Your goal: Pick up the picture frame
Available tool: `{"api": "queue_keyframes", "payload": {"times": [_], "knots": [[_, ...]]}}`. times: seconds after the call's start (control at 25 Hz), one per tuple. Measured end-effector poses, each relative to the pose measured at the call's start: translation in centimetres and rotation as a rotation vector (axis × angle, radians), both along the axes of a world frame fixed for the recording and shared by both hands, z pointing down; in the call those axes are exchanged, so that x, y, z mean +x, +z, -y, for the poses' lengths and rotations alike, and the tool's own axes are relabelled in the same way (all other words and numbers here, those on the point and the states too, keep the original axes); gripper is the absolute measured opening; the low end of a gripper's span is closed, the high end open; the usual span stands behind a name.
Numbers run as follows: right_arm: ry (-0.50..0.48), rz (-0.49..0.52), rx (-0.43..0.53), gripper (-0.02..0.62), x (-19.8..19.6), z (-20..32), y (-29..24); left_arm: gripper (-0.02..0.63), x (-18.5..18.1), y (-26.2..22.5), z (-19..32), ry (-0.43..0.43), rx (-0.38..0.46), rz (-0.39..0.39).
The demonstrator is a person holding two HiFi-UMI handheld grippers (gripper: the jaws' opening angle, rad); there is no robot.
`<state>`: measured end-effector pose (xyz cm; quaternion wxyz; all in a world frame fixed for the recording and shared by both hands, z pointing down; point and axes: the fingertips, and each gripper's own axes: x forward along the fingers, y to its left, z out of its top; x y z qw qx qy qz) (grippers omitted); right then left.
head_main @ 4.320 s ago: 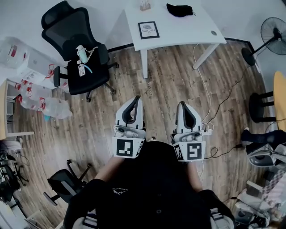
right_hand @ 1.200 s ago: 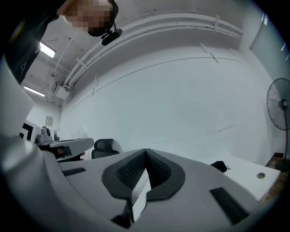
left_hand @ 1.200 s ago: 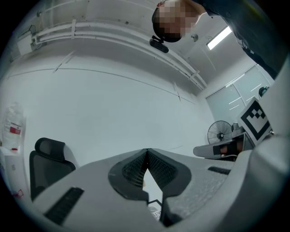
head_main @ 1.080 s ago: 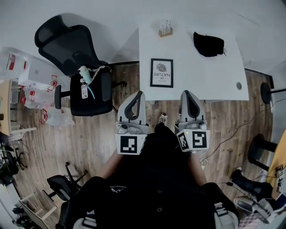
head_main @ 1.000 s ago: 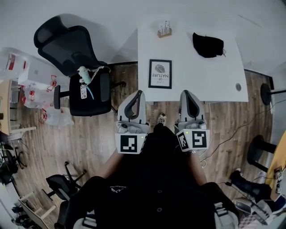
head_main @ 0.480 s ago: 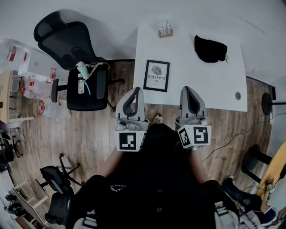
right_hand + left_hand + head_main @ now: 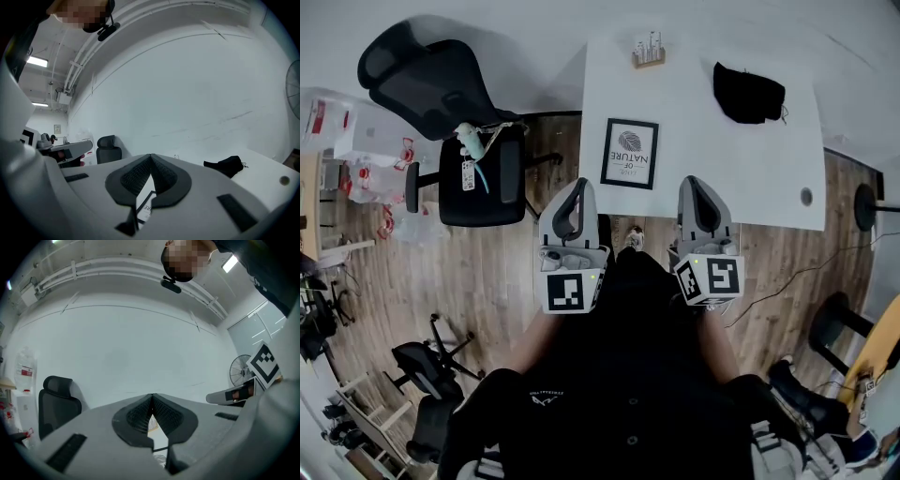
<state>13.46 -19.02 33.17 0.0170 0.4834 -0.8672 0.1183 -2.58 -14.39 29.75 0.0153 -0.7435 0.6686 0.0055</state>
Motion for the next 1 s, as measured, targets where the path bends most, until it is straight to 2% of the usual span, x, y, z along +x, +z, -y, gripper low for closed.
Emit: {"api": "queue_keyframes", "payload": {"times": [0.28,1.0], "knots": [[0.02,-0.046,-0.054,-0.002,-1.6,1.9,2.6,0.006,-0.8,3.5,3.2,0.061,-0.077,-0.038],[0.087,-0.125,-0.31,0.0,-3.8,7.6,11.7,0.008,-3.1,12.5,10.2,0.148,-0.319,-0.054]]}}
